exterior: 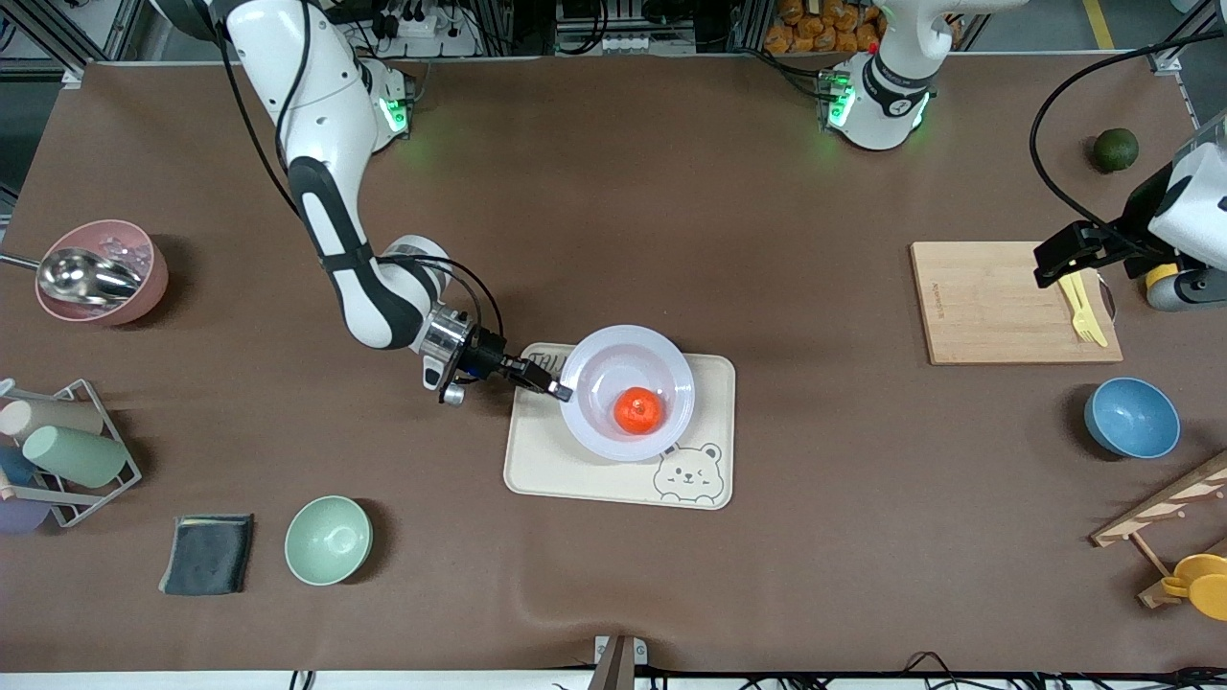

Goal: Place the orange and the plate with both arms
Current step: 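Slide the white plate onto the bear tray with the right gripper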

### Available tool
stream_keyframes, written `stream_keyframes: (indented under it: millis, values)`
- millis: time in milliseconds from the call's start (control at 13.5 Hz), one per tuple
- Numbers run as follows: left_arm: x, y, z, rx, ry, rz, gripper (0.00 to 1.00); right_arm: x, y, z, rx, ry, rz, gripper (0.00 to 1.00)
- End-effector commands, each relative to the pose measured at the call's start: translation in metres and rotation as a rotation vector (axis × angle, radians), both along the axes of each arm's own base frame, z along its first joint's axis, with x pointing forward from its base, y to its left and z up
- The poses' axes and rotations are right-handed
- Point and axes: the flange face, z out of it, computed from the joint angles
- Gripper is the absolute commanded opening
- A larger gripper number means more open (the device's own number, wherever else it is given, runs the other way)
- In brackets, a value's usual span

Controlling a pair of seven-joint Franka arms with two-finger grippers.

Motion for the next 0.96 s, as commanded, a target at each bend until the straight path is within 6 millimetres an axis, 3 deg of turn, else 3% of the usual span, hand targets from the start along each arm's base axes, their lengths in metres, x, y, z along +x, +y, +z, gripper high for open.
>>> stream_keyframes:
  millis: [0,297,890]
  values:
    - [-0.003,-0.002,0.003,-0.023,-0.018,-0.018,1.0,0.009,0.015,-0.004,0.004,-0.025,0.016,0.0]
    - [-0.004,-0.005,0.005,-0.024,-0.021,-0.024,1.0,0.012,0.007,-0.012,-0.01,-0.043,0.014,0.0]
    - [-0.003,-0.006,0.004,-0.024,-0.027,-0.026,1.0,0.013,0.017,-0.028,-0.025,-0.039,0.026,0.0]
